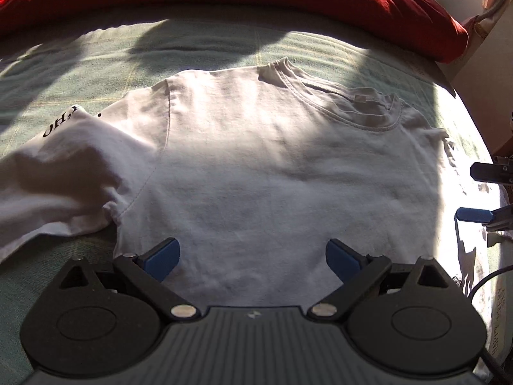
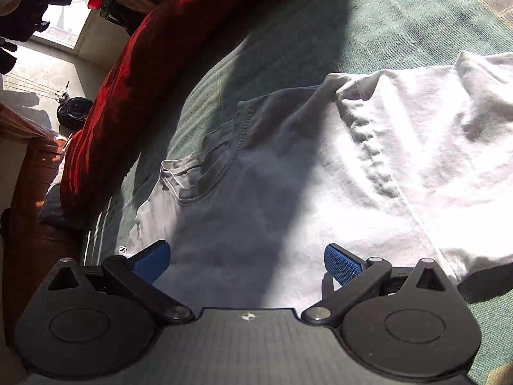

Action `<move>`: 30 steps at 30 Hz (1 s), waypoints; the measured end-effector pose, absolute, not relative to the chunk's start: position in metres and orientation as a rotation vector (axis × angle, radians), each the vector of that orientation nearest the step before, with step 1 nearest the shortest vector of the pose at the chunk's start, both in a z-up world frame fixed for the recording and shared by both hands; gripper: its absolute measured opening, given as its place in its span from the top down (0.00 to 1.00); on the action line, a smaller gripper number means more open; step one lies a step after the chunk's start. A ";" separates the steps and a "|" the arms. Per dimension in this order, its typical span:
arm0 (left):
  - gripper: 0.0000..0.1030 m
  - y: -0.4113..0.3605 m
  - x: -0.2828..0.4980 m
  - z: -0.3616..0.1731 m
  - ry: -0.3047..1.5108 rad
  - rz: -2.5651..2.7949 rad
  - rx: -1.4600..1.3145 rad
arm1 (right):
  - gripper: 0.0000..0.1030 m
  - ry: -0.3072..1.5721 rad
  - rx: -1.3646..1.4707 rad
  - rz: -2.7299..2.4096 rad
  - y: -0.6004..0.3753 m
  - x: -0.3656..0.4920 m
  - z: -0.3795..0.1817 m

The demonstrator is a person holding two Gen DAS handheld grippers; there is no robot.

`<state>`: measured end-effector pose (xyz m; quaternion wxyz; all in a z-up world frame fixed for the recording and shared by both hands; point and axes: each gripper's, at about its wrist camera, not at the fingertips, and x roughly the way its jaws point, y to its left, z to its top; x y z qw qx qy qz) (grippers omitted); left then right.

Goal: Fold clothes

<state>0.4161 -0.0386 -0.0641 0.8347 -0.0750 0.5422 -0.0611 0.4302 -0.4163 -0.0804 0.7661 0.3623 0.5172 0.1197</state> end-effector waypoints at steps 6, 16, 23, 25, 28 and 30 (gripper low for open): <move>0.06 -0.015 0.403 -0.076 1.122 -0.181 -0.227 | 0.00 1.117 0.605 0.244 -0.378 0.417 -0.095; 0.05 0.005 0.400 -0.081 1.069 -0.245 -0.349 | 0.00 1.121 0.576 0.240 -0.377 0.422 -0.098; 0.05 0.006 0.400 -0.082 1.068 -0.252 -0.359 | 0.00 1.092 0.562 0.221 -0.370 0.419 -0.098; 0.06 0.007 0.401 -0.080 1.068 -0.250 -0.365 | 0.00 1.098 0.538 0.210 -0.365 0.419 -0.095; 0.06 0.011 0.398 -0.069 1.012 -0.273 -0.403 | 0.00 1.077 0.605 0.262 -0.364 0.418 -0.086; 0.06 0.011 0.401 -0.061 0.981 -0.278 -0.404 | 0.00 1.044 0.632 0.297 -0.360 0.418 -0.077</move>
